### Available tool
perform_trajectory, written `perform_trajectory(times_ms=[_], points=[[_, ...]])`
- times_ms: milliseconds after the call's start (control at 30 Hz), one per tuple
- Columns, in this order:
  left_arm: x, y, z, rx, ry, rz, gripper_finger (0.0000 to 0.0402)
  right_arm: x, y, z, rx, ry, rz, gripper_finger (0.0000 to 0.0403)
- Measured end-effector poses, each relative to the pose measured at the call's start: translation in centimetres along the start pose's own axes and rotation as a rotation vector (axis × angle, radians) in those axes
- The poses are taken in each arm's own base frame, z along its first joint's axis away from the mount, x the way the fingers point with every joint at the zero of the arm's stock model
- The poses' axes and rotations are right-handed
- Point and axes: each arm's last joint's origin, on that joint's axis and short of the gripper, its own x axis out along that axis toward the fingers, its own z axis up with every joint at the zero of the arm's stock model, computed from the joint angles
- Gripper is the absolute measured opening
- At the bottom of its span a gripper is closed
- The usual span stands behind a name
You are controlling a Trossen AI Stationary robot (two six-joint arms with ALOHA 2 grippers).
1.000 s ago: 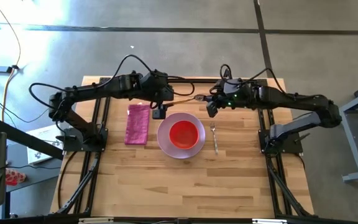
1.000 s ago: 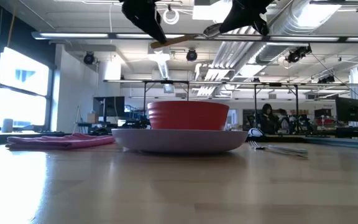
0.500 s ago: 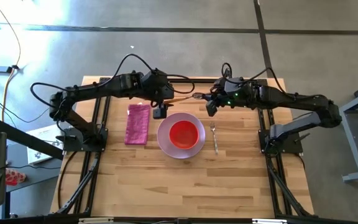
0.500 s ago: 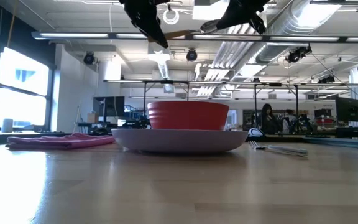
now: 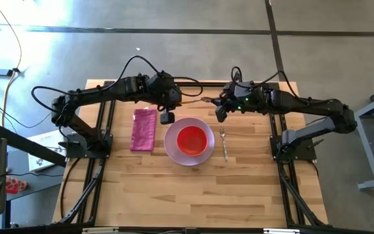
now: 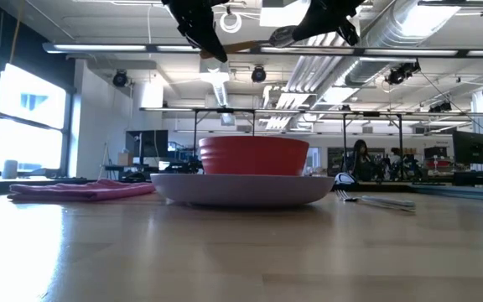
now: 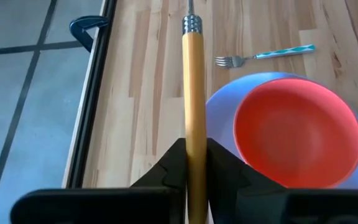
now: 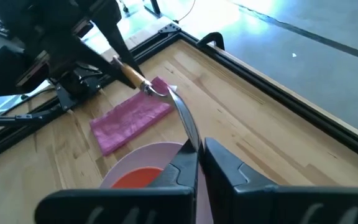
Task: Set table place
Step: Put the yellow spoon into the orange bowl
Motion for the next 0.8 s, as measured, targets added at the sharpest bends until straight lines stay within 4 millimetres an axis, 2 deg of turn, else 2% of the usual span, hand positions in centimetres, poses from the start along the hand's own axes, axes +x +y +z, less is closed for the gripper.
perform_trajectory(times_ms=[267,400,567,667,800], points=[[0.0,-0.1,-0.3,-0.014,0.034,0.014,0.0021,0.0,0.2,-0.1,-0.045,0.03,0.062,0.0004],[0.0,-0.2,-0.6,-0.001,0.072,0.02,0.0019,-0.5,-0.1,-0.5,-0.058,0.124,0.053,0.0032],[-0.2,-0.2,-1.6,-0.001,0.184,0.05,0.0019,-2.3,-1.3,-0.5,-0.061,0.28,-0.098,0.0088],[-0.3,-0.6,-2.1,-0.013,0.247,0.022,0.0019,-3.9,-2.1,0.4,-0.065,0.304,-0.236,0.0114],[-0.5,-2.6,-2.2,-0.028,0.296,-0.027,0.0019,-5.9,-2.8,1.9,-0.084,0.271,-0.377,0.0131]])
